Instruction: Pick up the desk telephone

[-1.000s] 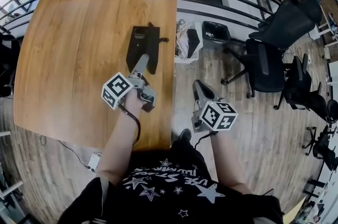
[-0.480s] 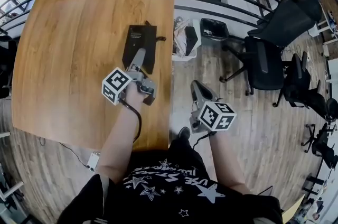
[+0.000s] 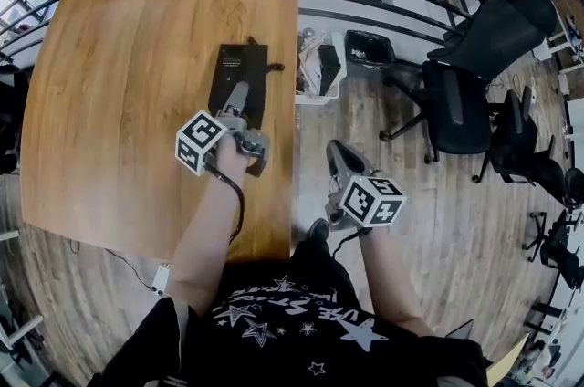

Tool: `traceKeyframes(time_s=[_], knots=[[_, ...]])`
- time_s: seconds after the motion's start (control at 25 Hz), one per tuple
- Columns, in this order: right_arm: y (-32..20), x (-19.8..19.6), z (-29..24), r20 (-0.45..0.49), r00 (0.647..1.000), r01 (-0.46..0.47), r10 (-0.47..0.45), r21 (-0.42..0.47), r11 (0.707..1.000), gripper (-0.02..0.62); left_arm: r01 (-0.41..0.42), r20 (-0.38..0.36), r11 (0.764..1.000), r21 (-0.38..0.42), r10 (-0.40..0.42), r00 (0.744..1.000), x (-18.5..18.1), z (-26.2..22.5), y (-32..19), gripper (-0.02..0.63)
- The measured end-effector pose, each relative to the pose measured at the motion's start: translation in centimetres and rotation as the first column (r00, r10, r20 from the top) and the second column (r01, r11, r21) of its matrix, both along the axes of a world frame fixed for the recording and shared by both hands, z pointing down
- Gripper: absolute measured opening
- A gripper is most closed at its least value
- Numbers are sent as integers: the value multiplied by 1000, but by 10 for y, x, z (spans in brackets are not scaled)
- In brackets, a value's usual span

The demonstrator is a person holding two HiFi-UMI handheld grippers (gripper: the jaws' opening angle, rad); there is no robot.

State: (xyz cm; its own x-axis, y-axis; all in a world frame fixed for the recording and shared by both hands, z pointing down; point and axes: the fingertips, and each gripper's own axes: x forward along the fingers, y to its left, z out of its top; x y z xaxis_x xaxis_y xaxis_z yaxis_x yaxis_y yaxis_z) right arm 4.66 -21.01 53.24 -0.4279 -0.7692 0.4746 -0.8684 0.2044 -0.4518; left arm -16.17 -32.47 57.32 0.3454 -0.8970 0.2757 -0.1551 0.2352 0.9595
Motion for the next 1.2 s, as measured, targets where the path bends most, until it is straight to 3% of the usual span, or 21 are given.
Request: traceKeyframes(time_s=[0.04,0.36,0.52,0.64,0.88,1.04,1.2], knots=[[0,1,1,-1,1000,-1,1,-1,1000,2,-1,0,1000,-8,1,1000,0,2,0,270],[-1,1,-1,4,1000,2,-2,6,1000,3,-37,1,999,20,37,999,5,-2,-2,201],[-4,1,-7,8,1000,3,-3,19,1000,3,-76,17,997,15,75,997,6,-4,3,195],[-2,4,-12,10,1000,1,-1,24,1000,2,-93,-31,995,21,93,995,8,-9,15,193],[-5,7,-19,18,1000,0,-1,45,999,2,-141,-55,987,81,146,988,8,-20,42,193],[-7,4,-27,27,1000,13,-14,68,998,2,-196,-26,972,129,201,979,9,-35,64,193],[-6,-2,-32,34,999,34,-37,89,995,2,-193,-42,967,167,203,978,8,-48,88,193]])
